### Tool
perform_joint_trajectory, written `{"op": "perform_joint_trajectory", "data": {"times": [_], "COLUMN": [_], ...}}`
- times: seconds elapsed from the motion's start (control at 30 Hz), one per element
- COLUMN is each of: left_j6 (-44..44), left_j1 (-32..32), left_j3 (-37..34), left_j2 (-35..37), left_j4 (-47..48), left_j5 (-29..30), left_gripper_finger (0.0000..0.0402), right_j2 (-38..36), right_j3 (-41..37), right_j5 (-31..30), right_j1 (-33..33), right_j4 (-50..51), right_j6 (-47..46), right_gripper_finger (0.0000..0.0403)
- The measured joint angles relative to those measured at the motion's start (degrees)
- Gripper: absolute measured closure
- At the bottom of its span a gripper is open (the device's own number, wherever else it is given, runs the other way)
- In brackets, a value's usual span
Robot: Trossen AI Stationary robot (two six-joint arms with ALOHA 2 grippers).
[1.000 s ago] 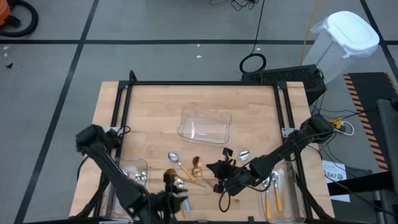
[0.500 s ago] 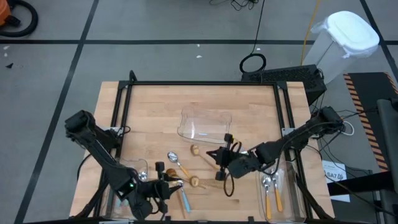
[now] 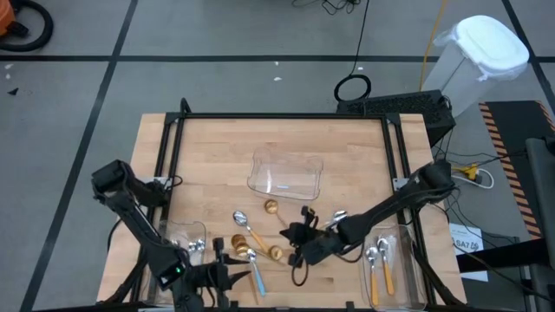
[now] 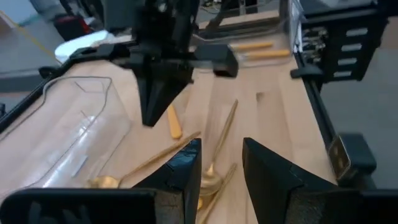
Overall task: Sort silverware by color (type)
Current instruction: Put the gold spoon into the top transparent bin
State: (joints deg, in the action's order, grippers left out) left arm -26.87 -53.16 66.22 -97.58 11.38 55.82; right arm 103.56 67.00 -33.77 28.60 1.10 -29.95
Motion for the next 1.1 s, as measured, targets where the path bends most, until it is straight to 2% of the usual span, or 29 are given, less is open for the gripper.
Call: {"op": "perform_joint_trajectory", "data": {"times": [0.3, 0.63, 0.77, 1.1], "left_j6": [-0.02, -0.59, -0.61, -0.62], "left_j1": [-0.84, -0.09, -0.08, 0.25], "left_j3": [-0.02, -0.01, 0.00, -0.02], "left_j2": [-4.56, -4.58, -4.57, -4.57], "left_j4": [-0.93, -1.16, -1.16, -1.03], "left_j5": [1.97, 0.76, 0.73, 0.67], "left_gripper_finger": [0.0284, 0.0284, 0.0284, 0.0284], "right_j2": [8.50, 11.70, 11.65, 11.66], "right_j3": [0.00, 0.00, 0.00, 0.00], "right_j5": [-5.43, -6.41, -6.76, -6.49], "right_j1": [-0.51, -2.65, -4.03, -5.55], "right_j4": [-3.08, -2.16, -1.28, -0.82], "right_j6": [-1.49, -3.02, -2.78, -4.13], "right_gripper_finger": [0.0397, 0.0298, 0.0270, 0.0267]}}
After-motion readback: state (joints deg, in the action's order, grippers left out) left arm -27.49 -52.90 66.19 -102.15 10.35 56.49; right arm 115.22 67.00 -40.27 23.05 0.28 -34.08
